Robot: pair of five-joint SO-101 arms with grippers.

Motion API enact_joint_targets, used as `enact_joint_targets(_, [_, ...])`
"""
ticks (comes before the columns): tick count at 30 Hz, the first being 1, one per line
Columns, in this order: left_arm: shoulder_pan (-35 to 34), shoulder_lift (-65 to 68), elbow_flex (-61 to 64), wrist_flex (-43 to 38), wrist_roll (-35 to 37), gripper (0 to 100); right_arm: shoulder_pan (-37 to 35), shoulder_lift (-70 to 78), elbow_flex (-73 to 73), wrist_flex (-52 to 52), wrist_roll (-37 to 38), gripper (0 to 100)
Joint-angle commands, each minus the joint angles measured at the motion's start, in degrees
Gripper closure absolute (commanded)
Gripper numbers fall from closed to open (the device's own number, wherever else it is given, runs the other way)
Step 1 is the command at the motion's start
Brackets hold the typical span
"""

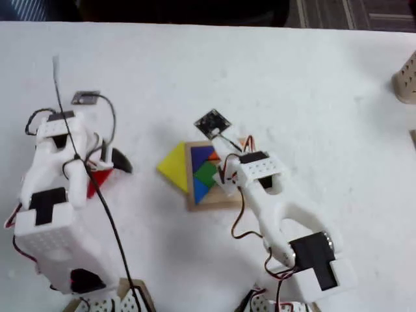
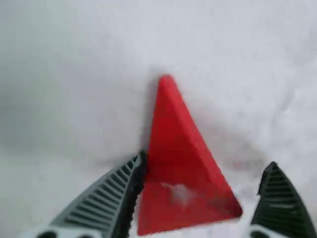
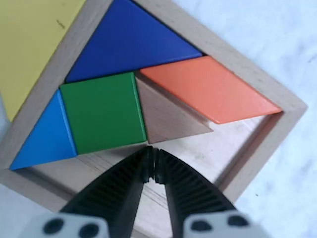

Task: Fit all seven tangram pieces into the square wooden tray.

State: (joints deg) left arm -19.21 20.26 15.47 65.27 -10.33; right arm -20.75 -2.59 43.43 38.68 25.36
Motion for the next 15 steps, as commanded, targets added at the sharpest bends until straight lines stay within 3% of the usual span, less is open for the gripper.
enact_joint_targets(1, [-0.48,0.48,1.67,-1.32,-0.44,63,-0.84,0.04,-1.49,-0.40,0.62,98.1])
enact_joint_targets(11, [-0.31,0.48,2.02,-1.58,-0.09,64,-0.66,0.04,-1.49,-0.40,0.62,98.1])
enact_joint_targets(15, [-0.13,0.40,2.02,-1.85,-0.53,76,-0.57,0.04,-1.49,-0.40,0.62,98.1])
